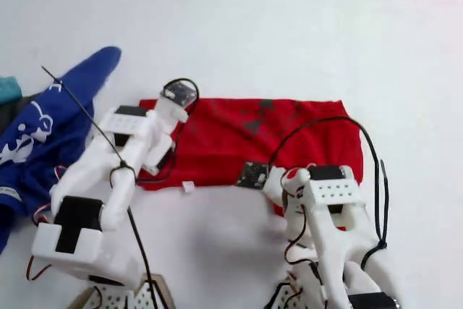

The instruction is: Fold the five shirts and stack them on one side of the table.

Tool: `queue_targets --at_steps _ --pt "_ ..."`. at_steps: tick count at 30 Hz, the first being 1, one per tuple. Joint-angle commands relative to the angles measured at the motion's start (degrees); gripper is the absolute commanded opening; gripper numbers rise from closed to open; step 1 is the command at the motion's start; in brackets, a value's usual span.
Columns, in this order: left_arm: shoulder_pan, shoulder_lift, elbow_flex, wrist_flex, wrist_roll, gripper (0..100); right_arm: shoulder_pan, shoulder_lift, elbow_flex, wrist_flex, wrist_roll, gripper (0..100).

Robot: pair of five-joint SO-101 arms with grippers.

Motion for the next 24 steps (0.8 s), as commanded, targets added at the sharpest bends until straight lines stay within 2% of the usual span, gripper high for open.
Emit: queue_targets --at_steps 1,7,13,20,22,24 --pt "-0.4 0.4 -1.1 -2.1 -0.5 3 0.2 -2.0 0.4 -3.6 0.1 26.2" --pt "-0.4 0.4 -1.0 -2.0 -0.5 3 3.6 -1.0 0.4 -7.6 0.4 26.2" --pt "-0.4 0.4 -1.0 -2.0 -0.5 3 3.6 8.8 0.2 -12.3 0.4 26.2" --pt "-0.4 0.4 -1.0 -2.0 -0.5 3 3.6 18.6 -6.6 -10.2 0.4 25.4" --pt "-0.4 0.4 -1.0 -1.9 -0.5 3 3.6 20.1 -7.7 -9.7 0.4 19.0" --pt "-0.4 0.4 -0.9 -1.9 -0.5 3 3.6 20.9 -8.4 -9.7 0.4 7.0"
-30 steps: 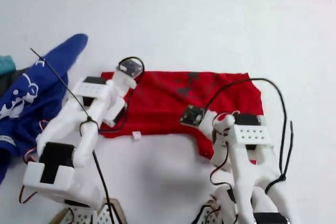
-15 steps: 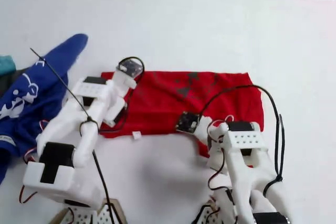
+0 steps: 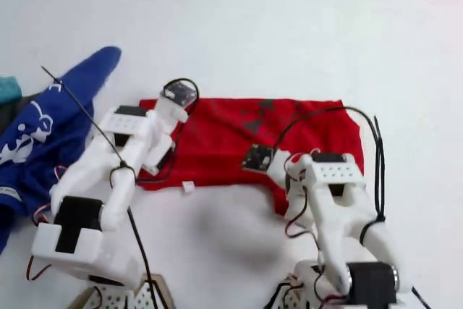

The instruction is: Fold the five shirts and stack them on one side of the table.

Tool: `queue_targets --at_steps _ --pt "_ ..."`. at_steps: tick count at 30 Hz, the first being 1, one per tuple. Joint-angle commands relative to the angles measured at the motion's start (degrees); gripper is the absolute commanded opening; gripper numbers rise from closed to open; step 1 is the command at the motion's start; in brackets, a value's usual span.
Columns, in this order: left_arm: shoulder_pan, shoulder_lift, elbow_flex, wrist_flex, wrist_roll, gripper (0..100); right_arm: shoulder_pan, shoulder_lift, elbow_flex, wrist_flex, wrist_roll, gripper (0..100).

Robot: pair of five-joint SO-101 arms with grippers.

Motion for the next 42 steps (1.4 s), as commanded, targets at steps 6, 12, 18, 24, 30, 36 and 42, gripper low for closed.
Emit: queue_targets --at_steps 6,12,18,24,30,36,42 --pt "-0.4 0.4 -0.9 -1.9 -0.5 3 0.3 3.2 -1.2 0.1 0.4 2.1" --pt "-0.4 0.4 -0.9 -1.9 -0.5 3 0.5 3.2 -9.8 5.9 0.4 2.1" --pt "-0.4 0.4 -0.9 -1.9 -0.5 3 0.5 3.7 -27.3 19.1 4.5 2.1" --pt "-0.4 0.4 -0.9 -1.9 -0.5 3 0.6 8.7 -43.5 26.0 4.9 2.1" --pt "-0.4 0.4 -0.9 -1.9 -0.5 3 0.7 25.2 -64.6 29.5 4.9 2.1" --pt "-0.4 0.4 -0.9 -1.9 -0.5 3 2.7 35.3 -76.4 35.4 4.9 2.2" --pt "-0.4 0.4 -1.0 -2.0 -0.5 3 4.4 28.8 -68.3 35.4 6.8 2.2"
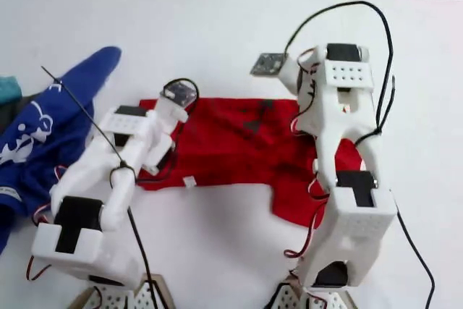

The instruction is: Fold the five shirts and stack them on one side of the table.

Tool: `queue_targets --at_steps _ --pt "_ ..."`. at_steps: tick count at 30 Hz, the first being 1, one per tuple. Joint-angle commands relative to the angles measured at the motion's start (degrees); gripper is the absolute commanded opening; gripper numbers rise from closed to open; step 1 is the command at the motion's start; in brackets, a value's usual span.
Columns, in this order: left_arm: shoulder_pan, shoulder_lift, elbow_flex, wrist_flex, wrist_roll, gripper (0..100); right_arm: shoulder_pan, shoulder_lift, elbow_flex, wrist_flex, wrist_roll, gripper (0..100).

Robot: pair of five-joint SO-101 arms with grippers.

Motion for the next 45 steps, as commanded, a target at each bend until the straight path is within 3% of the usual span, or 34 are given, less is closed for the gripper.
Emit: queue_targets --at_steps 1,5,12,15,19,24,38,45 --pt "-0.4 0.4 -1.0 -2.0 -0.5 3 0.7 -8.2 6.3 0.7 2.6 2.2" --pt "-0.4 0.4 -1.0 -2.0 -0.5 3 -0.8 -18.1 21.5 0.4 4.8 2.2" --pt "-0.4 0.4 -1.0 -2.1 -0.5 3 -0.5 -33.6 46.0 -9.5 4.6 2.7" --pt "-0.4 0.4 -1.0 -2.1 -0.5 3 -0.4 -37.0 52.7 -10.8 4.5 10.3" --pt "-0.4 0.4 -1.0 -2.1 -0.5 3 -0.8 -40.2 57.1 -10.7 4.5 19.6" --pt "-0.4 0.4 -1.0 -2.1 -0.5 3 -0.8 -41.6 60.2 -12.5 4.5 19.7" --pt "-0.4 0.4 -1.0 -2.1 -0.5 3 -0.6 -41.5 74.4 -29.8 2.0 20.0" --pt "-0.4 0.4 -0.9 -1.9 -0.5 3 -0.4 -41.3 75.6 -34.9 -3.0 27.9"
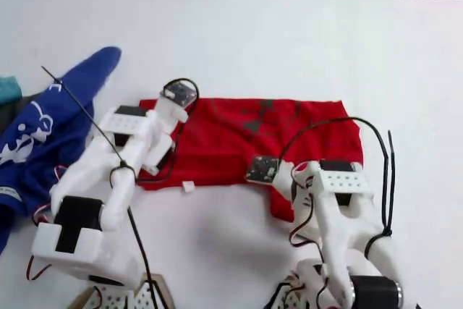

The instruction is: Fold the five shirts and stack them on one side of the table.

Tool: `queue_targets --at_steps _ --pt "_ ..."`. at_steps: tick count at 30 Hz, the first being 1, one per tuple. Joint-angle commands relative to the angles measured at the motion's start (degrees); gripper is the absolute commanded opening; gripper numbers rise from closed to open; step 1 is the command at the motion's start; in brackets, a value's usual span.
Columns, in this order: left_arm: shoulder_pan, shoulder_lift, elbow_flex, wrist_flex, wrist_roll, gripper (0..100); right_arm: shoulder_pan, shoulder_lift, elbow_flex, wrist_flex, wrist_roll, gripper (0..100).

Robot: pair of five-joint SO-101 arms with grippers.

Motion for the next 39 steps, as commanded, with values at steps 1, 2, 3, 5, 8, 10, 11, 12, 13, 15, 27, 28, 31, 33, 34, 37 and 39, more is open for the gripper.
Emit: queue_targets --at_steps 1,2,3,5,8,10,11,12,13,15,27,28,31,33,34,37,39 --pt "-0.4 0.4 -0.9 -1.9 -0.5 3 0.2 0.8 0.0 -5.2 -1.5 27.9" --pt "-0.4 0.4 -0.9 -1.9 -0.5 3 0.2 2.0 -0.1 -6.2 -1.5 27.9" --pt "-0.4 0.4 -0.9 -1.9 -0.5 3 0.2 3.4 -0.5 -6.8 -1.5 27.9" --pt "-0.4 0.4 -0.9 -1.9 -0.5 3 0.3 6.7 -3.3 -5.9 -1.5 27.9" --pt "-0.4 0.4 -0.9 -1.9 -0.5 3 1.2 11.9 -7.4 -5.1 -1.5 27.9" --pt "-0.4 0.4 -0.9 -1.9 -0.5 3 2.2 15.0 -10.5 -3.8 -2.3 27.9" --pt "-0.4 0.4 -0.9 -1.9 -0.5 3 2.8 16.5 -12.0 -3.8 -3.8 27.9" --pt "-0.4 0.4 -0.9 -1.9 -0.5 3 3.3 18.0 -13.3 -3.6 -5.5 27.9" --pt "-0.4 0.4 -0.9 -1.9 -0.5 3 3.6 19.5 -14.4 -2.9 -6.7 27.9" --pt "-0.4 0.4 -0.9 -1.9 -0.5 3 3.9 21.7 -15.9 -1.7 -7.7 27.9" --pt "-0.4 0.4 -0.9 -1.9 -0.5 3 4.0 23.4 -17.7 0.0 -7.9 9.4" --pt "-0.4 0.4 -0.9 -1.9 -0.5 3 4.0 23.4 -17.7 0.0 -7.9 1.5" --pt "-0.4 0.4 -0.9 -1.9 -0.5 3 4.4 23.4 -18.0 0.0 -7.9 2.5" --pt "-0.4 0.4 -0.9 -1.9 -0.5 3 4.6 23.3 -19.0 -0.6 -7.7 2.3" --pt "-0.4 0.4 -0.9 -1.9 -0.5 3 4.6 23.3 -19.8 -0.6 -7.7 2.2" --pt "-0.4 0.4 -0.9 -1.9 -0.5 3 4.4 23.3 -22.7 -0.5 -7.6 2.0" --pt "-0.4 0.4 -0.9 -1.9 -0.5 3 4.2 23.3 -25.1 1.3 -7.6 2.0"
